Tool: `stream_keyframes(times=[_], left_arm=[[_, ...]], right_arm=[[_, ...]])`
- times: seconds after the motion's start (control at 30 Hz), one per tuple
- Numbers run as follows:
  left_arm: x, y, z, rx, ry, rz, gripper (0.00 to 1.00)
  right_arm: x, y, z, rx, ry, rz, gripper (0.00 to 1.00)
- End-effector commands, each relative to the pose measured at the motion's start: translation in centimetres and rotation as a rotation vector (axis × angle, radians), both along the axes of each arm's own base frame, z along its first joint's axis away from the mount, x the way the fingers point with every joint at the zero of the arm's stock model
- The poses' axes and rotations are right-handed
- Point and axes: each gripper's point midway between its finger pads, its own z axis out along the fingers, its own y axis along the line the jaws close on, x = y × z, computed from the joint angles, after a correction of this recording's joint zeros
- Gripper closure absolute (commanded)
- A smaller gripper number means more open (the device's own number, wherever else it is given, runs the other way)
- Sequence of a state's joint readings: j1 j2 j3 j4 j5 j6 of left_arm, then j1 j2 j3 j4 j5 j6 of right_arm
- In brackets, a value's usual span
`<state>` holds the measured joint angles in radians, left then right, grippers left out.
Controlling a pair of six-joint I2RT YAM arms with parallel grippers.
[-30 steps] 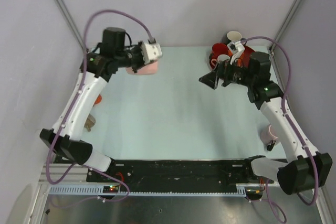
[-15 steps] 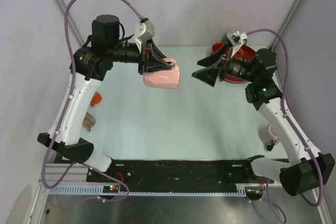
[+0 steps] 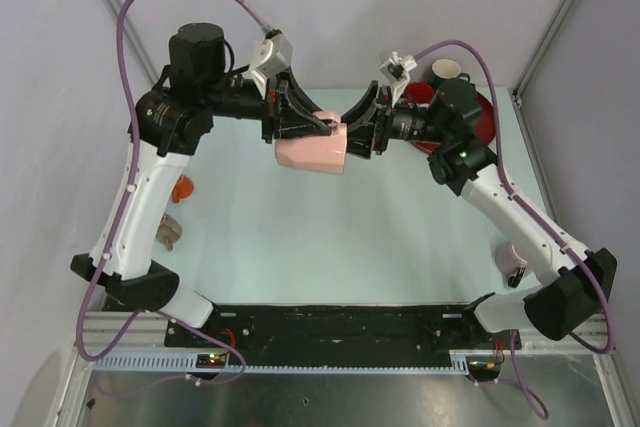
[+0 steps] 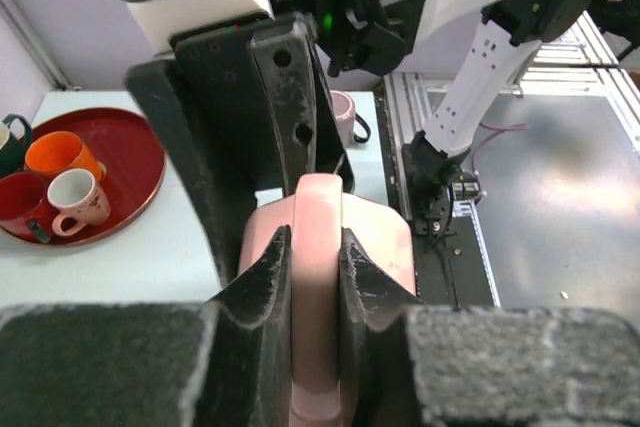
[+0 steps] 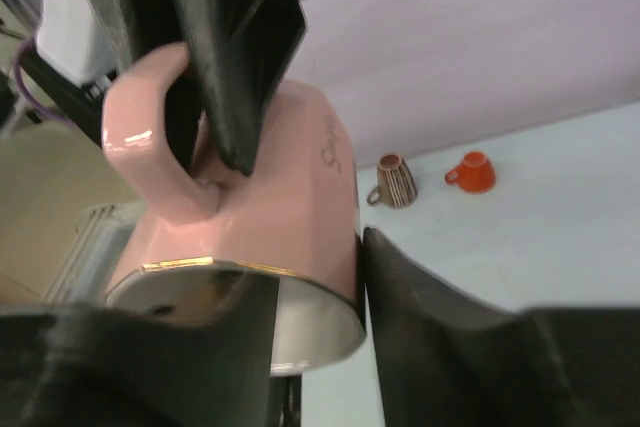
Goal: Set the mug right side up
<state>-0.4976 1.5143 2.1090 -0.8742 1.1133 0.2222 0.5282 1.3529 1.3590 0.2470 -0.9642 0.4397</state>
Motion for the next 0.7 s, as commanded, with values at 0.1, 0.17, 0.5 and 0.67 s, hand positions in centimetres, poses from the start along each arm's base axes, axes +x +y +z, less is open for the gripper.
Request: stream_keyframes(times=[0.1, 0.17, 0.5, 0.67], left_arm=[[0.0, 0.2, 2.5, -0.05, -0.091, 0.048, 0.96], [2.1, 0.6, 1.8, -0.02, -0.108, 0.169, 0.42], [13.8, 9.4, -2.1, 0.263, -0.278, 0.948, 0.0], [15.1, 12.2, -6.9, 0.435, -0.261, 1.076, 0.0]], right_arm=[[1.1, -0.6, 2.1, 0.017, 0.003, -0.05, 0.98], [3.3, -2.0, 1.2, -0.019, 0.077, -0.16, 0.99], [14.2, -18.6, -7.0, -0.326, 0.401, -0.899, 1.0], [19.4, -31.2, -10.9, -0.532, 0.575, -1.262, 1.0]])
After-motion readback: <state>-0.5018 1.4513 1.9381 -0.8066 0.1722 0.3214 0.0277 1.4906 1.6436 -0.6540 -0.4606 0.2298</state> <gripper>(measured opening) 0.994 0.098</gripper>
